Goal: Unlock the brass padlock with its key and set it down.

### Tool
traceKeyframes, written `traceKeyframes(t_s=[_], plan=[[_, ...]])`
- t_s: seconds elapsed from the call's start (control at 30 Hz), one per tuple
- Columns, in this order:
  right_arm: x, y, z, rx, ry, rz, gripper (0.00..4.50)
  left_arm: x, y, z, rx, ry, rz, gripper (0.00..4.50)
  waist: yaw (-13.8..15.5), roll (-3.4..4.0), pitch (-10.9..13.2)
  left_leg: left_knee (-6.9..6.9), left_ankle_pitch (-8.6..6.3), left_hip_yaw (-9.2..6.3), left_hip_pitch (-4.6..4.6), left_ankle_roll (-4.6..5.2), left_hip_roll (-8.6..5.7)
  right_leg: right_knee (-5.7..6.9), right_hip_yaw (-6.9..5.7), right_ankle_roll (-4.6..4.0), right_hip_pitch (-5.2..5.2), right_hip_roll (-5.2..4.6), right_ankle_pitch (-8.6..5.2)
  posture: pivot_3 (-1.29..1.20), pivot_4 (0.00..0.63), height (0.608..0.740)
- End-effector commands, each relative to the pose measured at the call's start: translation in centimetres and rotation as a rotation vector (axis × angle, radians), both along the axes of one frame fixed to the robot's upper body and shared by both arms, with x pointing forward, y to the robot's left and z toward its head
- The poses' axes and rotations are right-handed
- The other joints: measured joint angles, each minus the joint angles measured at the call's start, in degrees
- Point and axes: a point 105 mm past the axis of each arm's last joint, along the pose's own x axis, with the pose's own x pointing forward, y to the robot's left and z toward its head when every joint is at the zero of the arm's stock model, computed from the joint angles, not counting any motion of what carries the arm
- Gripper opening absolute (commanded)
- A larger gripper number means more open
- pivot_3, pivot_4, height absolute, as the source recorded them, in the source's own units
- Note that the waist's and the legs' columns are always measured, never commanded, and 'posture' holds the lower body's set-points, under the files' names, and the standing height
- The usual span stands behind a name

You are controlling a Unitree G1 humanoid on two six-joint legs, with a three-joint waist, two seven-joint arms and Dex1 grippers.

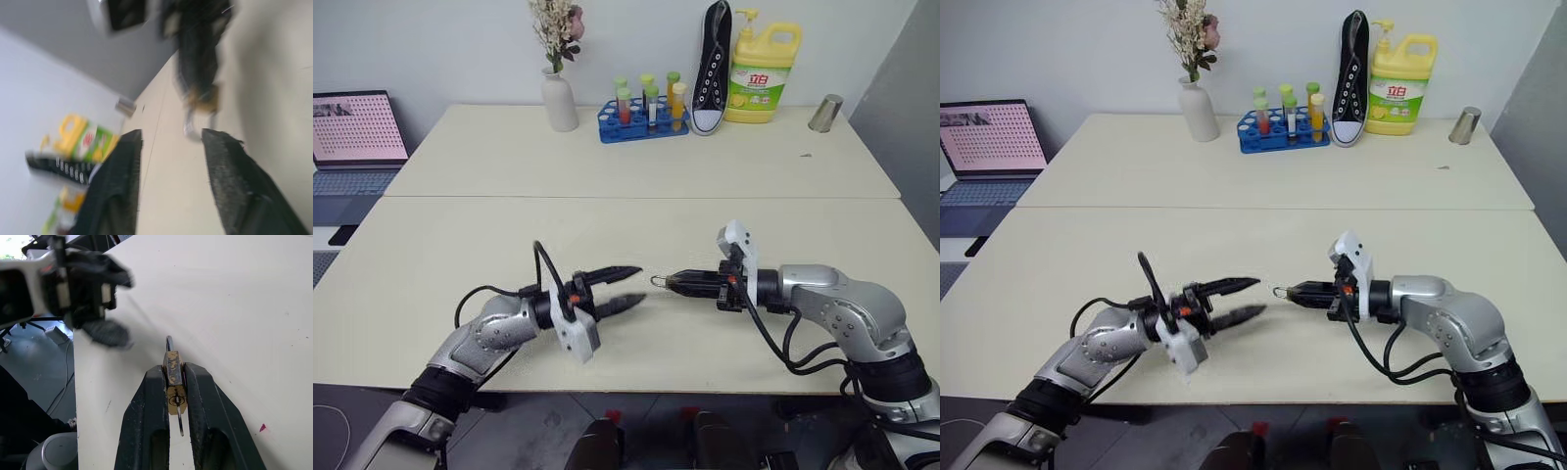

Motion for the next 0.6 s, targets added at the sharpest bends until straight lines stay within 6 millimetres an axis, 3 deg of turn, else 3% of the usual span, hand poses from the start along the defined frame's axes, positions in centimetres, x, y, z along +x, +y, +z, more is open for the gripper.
traceKeyframes(t_s=[0.03,0.13,0.23,0.37,0.6], plan=[[-0.5,0.3,2.0,0.021,-0.088,0.048,0.14,1.2,0.0,1.6,-0.151,0.208,0.026,0.75,0.0,0.0,0.0,0.01,0.0,0.0,-0.01,0.0,-0.01,0.0,0.0,0.0,0.0,0.0,0.0,0.0,0.15,0.74],[-0.7,0.5,2.2,0.023,-0.102,0.064,0.14,1.9,-0.5,1.1,-0.234,0.459,0.03,0.0,0.0,0.0,0.0,0.04,0.0,-0.02,-0.02,0.0,0.03,0.0,0.0,0.0,0.0,0.0,0.0,0.0,0.15,0.74],[-1.1,0.8,2.4,0.031,-0.107,0.082,0.14,1.0,-2.0,0.2,-0.266,0.696,-0.045,0.0,-0.1,0.0,0.0,0.09,0.0,-0.03,-0.03,0.0,0.02,0.02,0.0,0.0,0.01,0.0,0.0,0.0,0.15,0.74],[-1.3,1.0,2.5,0.036,-0.105,0.091,0.14,0.0,-3.7,-0.2,-0.276,0.817,-0.131,0.0,0.0,0.0,0.0,0.19,0.0,-0.04,-0.04,-0.01,0.03,0.02,-0.02,0.0,0.04,0.01,0.0,0.0,0.15,0.74],[-1.3,0.9,2.4,0.033,-0.106,0.083,0.14,-0.3,-3.9,-0.5,-0.267,0.867,-0.148,0.0,0.0,0.0,0.0,0.24,0.0,-0.03,-0.04,-0.01,0.02,0.02,0.0,0.0,0.06,0.05,0.0,0.0,0.15,0.74]])
